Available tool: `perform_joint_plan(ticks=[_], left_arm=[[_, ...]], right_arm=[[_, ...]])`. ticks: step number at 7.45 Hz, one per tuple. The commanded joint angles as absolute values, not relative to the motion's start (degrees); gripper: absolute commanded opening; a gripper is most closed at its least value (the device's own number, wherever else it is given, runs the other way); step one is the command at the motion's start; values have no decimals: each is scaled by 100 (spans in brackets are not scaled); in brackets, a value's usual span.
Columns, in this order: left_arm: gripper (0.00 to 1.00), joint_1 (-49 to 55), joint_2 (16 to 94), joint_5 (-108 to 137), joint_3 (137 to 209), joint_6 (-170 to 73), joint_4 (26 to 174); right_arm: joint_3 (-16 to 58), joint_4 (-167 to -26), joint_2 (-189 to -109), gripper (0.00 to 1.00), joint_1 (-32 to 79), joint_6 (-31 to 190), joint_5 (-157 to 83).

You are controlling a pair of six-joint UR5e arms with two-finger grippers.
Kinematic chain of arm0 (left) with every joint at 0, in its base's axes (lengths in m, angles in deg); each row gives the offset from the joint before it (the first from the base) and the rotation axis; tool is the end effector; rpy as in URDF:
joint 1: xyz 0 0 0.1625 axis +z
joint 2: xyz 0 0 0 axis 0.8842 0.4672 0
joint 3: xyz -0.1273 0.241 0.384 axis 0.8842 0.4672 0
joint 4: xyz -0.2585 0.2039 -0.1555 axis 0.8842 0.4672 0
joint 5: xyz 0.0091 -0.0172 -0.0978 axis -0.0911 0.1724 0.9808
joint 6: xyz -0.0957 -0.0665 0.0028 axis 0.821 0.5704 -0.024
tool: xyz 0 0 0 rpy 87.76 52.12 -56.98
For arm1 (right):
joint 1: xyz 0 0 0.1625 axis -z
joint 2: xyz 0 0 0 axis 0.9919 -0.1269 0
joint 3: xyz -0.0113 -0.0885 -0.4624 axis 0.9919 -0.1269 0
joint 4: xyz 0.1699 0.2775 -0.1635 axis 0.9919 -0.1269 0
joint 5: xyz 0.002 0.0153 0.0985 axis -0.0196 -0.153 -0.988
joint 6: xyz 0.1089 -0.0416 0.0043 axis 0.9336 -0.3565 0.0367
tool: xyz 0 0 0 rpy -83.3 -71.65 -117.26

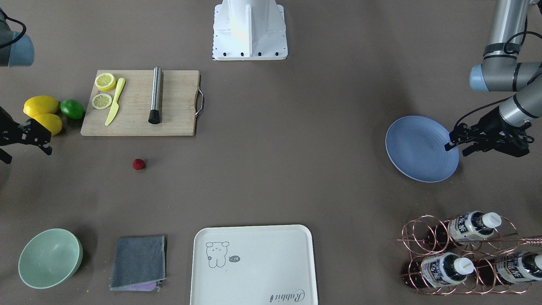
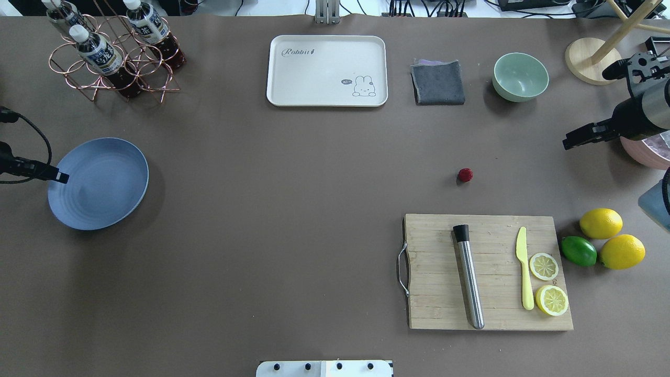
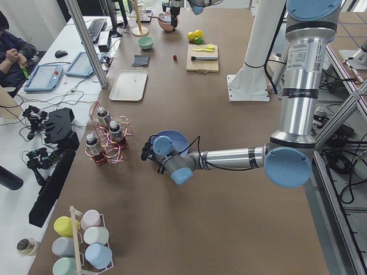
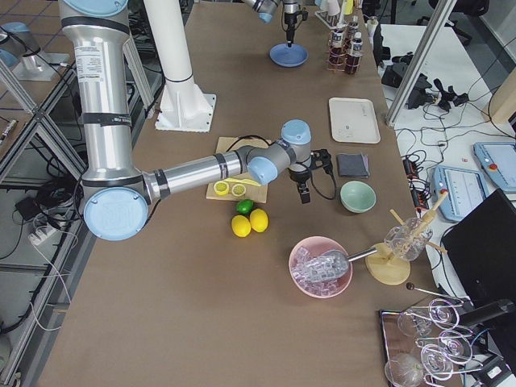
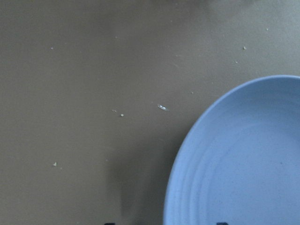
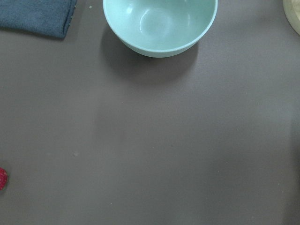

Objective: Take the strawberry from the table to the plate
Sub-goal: 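Grip the blue plate rim with the left gripper and drag it toward the table center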

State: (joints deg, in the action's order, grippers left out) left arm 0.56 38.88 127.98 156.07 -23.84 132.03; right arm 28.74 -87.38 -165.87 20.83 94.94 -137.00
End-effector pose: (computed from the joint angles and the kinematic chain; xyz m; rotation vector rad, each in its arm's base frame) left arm 0.1878 -0.4537 0.6912 0.2114 1.0348 0.1389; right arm -0.1713 -0.4679 0.5695 0.2581 -0.7945 -0.1249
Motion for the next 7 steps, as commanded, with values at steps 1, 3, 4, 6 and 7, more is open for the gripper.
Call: perform_joint_plan(ticks=[1,3,4,6,7], left_arm=[[43,71,3888,12802,15612,-2384,13220],[0,71,3880,12810,15700,-2384,13228],[0,71,3880,12811,15718,-2375,13228],[0,71,3888,12828,16085,-1529,13385],[0,80,3923,12837,16427,-818,13404]], right_arm=[[2881,-8738,-16600,100,2083,9497,-13699],[2881,-8738,-16600,100,2083,9488,-13699],[2890,-8738,-16600,100,2083,9497,-13699],[2890,-8738,-16600,100,2083,9488,-13708],[2890,-8738,-16600,100,2083,9497,-13708]])
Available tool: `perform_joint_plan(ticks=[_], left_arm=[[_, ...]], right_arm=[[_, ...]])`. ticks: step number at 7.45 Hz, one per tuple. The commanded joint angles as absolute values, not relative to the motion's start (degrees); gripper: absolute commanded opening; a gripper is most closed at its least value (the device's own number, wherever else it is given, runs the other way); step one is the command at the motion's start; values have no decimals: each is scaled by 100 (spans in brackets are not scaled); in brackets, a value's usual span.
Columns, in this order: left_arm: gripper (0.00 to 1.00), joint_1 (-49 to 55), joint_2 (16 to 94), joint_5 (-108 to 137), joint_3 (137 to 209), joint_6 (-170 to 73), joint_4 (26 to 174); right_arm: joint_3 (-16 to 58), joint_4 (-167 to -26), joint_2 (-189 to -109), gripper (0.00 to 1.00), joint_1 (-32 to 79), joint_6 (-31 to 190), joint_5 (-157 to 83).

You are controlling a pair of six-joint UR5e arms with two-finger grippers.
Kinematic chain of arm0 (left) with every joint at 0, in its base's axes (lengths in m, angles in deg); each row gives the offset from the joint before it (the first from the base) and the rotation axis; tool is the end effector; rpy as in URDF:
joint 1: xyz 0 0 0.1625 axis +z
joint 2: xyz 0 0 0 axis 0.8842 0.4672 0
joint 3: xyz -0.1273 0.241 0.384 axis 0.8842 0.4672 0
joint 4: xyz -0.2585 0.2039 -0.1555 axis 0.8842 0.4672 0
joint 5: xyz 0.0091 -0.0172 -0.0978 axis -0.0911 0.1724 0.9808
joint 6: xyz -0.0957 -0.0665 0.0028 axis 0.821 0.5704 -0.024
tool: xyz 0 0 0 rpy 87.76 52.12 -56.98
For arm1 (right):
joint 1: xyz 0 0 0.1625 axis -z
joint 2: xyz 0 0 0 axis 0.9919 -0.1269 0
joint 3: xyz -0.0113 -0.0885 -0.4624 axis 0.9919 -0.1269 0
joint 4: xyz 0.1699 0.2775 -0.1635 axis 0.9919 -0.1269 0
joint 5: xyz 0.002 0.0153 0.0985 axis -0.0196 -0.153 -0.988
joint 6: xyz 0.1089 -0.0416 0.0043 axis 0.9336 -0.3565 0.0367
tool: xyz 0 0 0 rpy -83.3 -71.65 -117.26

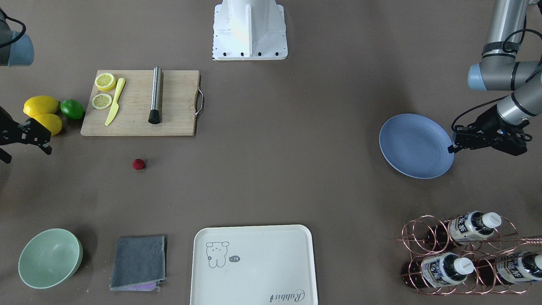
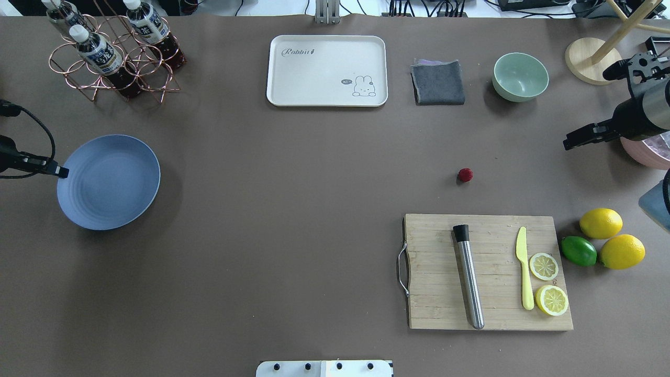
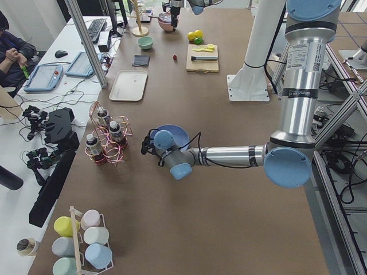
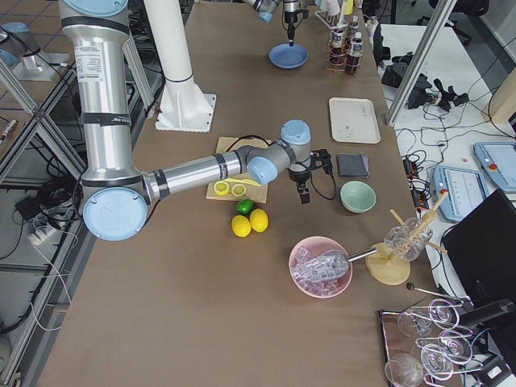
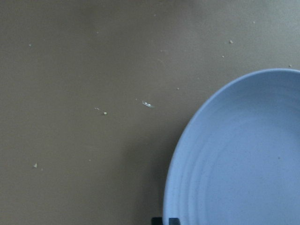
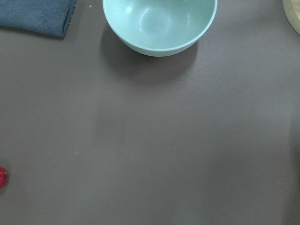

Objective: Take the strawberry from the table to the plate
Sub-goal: 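Grip the blue plate rim with the left gripper and drag it toward the table center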

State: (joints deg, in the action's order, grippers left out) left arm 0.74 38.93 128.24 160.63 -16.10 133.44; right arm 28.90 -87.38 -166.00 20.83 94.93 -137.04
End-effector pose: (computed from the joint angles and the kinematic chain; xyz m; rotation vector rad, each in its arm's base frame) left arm 0.1908 -0.4553 0.6507 0.2214 1.0986 0.0668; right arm -0.1708 -0.4669 0.5693 0.2582 -0.7952 -0.1254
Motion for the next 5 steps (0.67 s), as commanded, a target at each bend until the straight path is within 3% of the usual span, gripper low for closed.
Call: perform_joint_plan(ticks=[1,3,5], left_arm=[[0,324,4063,12785,16674,-280,13387],[0,1104,4676,12138,16799,636,13308],[0,1573,5790,11557,16834,1044,11954]], right_arm=[[2881,-8738,-16591,100,2075,9488,-13708],[2881,-8738,-16582,100,2083,9497,-13716],[2873,-8747,-16565,100,2083,9505,-13725]])
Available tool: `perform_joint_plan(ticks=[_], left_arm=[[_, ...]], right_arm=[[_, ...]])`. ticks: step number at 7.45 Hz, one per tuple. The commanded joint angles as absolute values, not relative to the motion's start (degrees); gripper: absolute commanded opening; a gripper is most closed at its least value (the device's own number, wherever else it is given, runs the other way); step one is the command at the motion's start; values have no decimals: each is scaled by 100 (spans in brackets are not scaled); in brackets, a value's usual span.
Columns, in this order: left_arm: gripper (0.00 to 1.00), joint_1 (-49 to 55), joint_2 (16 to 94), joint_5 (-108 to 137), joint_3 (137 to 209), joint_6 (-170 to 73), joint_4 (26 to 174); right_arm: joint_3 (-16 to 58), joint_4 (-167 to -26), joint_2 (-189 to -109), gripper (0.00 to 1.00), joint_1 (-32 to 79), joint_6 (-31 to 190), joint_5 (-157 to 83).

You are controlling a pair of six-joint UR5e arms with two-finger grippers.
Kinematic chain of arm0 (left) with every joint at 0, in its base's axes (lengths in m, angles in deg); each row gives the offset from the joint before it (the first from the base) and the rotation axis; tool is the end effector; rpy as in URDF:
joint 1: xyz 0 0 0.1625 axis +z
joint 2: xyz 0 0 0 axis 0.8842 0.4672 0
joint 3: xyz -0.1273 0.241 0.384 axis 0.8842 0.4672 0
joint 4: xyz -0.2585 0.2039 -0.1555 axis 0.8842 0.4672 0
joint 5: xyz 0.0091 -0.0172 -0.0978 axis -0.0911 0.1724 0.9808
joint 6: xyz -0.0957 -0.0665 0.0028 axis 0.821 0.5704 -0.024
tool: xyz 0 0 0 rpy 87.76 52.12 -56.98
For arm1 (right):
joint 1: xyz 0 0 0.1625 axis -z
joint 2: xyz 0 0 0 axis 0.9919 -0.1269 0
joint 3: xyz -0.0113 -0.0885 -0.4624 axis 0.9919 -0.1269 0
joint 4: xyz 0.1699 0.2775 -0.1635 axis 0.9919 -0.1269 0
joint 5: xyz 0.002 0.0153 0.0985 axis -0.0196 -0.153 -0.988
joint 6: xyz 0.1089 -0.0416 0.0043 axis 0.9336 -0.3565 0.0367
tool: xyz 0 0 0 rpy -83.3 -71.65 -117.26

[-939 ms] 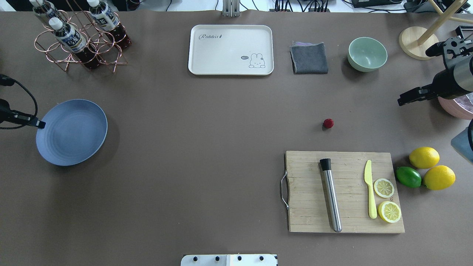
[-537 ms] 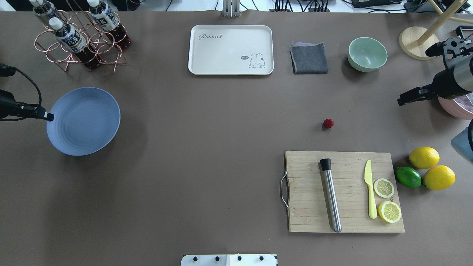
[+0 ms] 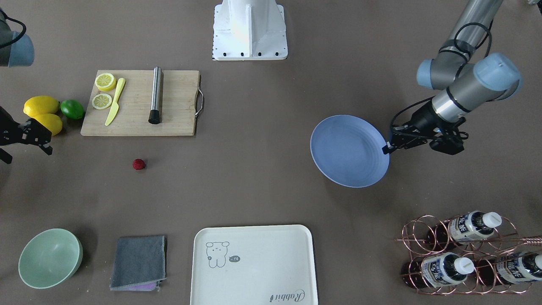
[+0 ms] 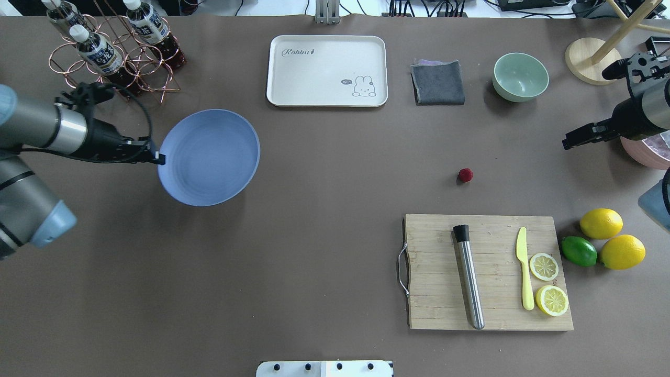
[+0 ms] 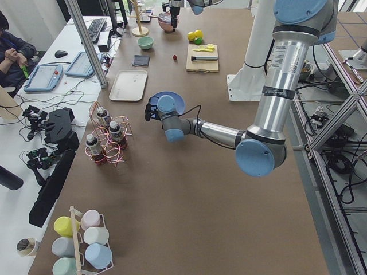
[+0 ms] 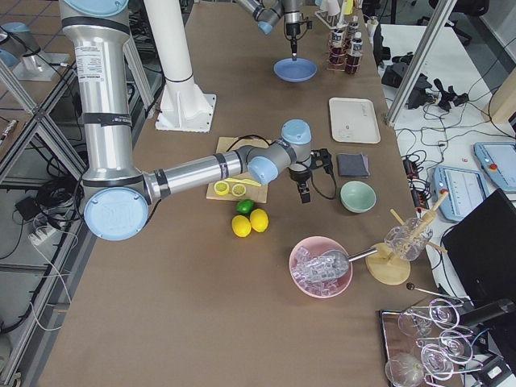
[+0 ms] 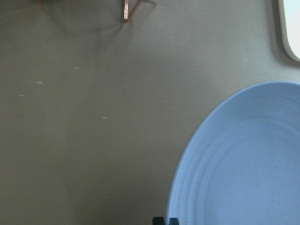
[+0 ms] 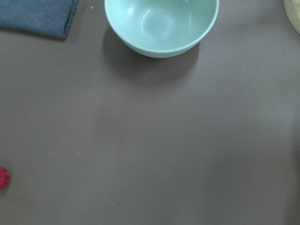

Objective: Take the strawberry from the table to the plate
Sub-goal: 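Grip the blue plate rim with the left gripper and drag it toward the table center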

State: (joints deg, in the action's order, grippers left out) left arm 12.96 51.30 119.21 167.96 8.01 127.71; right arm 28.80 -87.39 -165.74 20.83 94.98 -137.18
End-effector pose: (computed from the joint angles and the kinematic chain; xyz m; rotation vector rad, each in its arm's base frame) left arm 0.3353 -0.4866 0.4929 0.1513 1.2243 -0.1002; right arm -0.1719 -0.4684 0.5677 0.2589 -0.7984 -0.1261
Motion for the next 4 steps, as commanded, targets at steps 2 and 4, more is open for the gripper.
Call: perform_joint_plan(ticks=[2,4], left_arm=[[0,2055,6217,11047,16861,1157,11235],[0,2460,6568,10589,16852,1466,10647]], right_arm=[[2864,-8747,-16565,100,2083,9505,-13734],[2855,-8747,-16573,100,2083,9505,-13743]])
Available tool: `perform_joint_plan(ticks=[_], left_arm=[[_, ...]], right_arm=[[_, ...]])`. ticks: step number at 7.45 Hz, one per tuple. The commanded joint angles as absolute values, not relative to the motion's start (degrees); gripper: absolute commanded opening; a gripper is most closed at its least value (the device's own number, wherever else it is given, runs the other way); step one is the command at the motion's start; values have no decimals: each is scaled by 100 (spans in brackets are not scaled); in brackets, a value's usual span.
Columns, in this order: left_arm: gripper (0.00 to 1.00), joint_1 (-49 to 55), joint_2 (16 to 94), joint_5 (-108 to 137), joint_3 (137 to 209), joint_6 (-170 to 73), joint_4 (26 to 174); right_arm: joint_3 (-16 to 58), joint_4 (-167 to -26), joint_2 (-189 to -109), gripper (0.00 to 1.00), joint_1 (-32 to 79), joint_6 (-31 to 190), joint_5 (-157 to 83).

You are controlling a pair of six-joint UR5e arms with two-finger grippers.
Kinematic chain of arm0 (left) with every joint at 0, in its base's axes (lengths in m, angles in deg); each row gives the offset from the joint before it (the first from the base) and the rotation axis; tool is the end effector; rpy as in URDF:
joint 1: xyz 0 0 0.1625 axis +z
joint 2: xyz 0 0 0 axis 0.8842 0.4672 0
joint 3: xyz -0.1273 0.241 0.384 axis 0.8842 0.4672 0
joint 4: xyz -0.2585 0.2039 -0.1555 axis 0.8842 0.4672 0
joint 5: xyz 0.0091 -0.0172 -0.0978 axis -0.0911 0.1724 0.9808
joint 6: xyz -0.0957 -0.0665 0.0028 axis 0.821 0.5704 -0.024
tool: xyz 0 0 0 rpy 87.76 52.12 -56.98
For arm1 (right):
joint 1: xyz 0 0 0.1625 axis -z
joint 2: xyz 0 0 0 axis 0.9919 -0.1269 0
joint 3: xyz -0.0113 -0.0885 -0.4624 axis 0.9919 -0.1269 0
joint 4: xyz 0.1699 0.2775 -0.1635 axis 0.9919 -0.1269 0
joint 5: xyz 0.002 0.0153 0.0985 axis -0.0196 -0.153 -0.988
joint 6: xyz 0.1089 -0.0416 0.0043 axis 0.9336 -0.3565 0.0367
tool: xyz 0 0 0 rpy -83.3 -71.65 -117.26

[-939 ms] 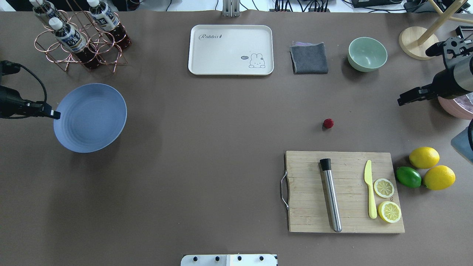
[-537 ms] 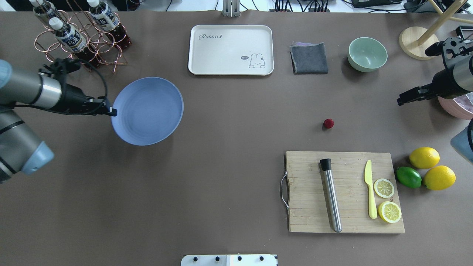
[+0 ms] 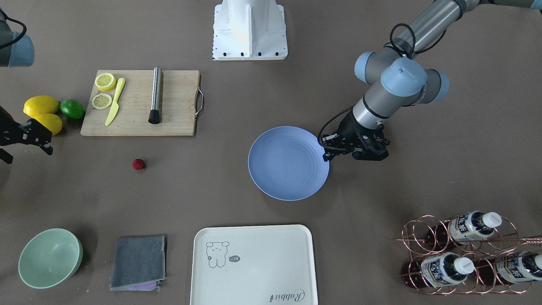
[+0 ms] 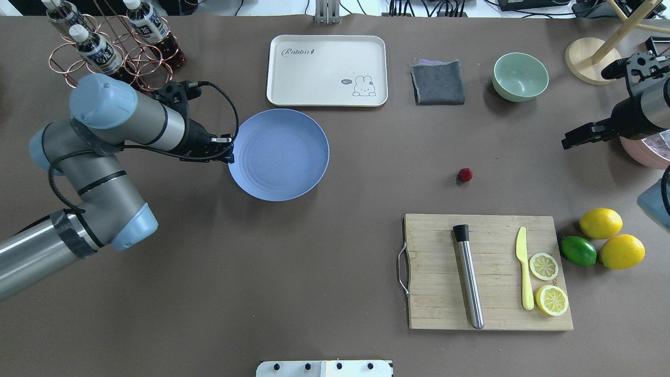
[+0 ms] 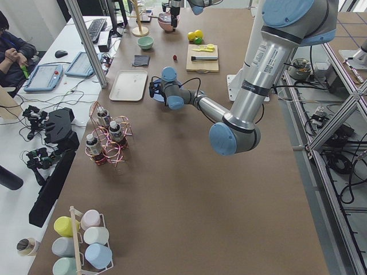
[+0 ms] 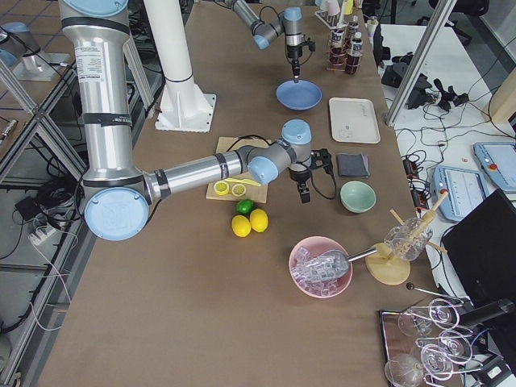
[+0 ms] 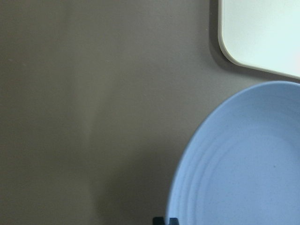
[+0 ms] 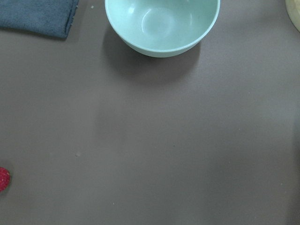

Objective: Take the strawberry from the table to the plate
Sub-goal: 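Grip the blue plate rim with the left gripper and drag it toward the table center, then release the plate and withdraw the left arm while the right gripper approaches the strawberry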

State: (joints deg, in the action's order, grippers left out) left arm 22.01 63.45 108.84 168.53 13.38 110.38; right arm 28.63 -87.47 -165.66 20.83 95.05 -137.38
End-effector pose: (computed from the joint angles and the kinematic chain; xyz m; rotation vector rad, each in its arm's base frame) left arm 0.4588 -0.4946 0.3999 0.1065 1.1179 -0.1769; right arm -0.1725 -0.4688 0.5684 0.2539 -0.8001 -0.1253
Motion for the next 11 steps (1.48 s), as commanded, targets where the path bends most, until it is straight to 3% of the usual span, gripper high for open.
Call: perform_joint_plan(ticks=[1,4,5,9,11], left_arm=[[0,2775,6639,10265,16835,1483,10618],[0,2954,6815,10147,16843,1800,10609],[99,2945,6789,10139,16878,1783,10618],[98,2166,6036,10636,17666,885,10138],[98,1324,5002,11234,18317,-328,9845]], right_arm=[[2837,-8747,-16565,100,2083,9505,-13726],[2820,-8747,-16565,100,2083,9514,-13743],[2820,-8747,-16565,100,2083,9514,-13743],[2837,-8782,-16188,100,2530,10398,-13638],[2881,-8834,-15924,100,2943,10987,-13401]])
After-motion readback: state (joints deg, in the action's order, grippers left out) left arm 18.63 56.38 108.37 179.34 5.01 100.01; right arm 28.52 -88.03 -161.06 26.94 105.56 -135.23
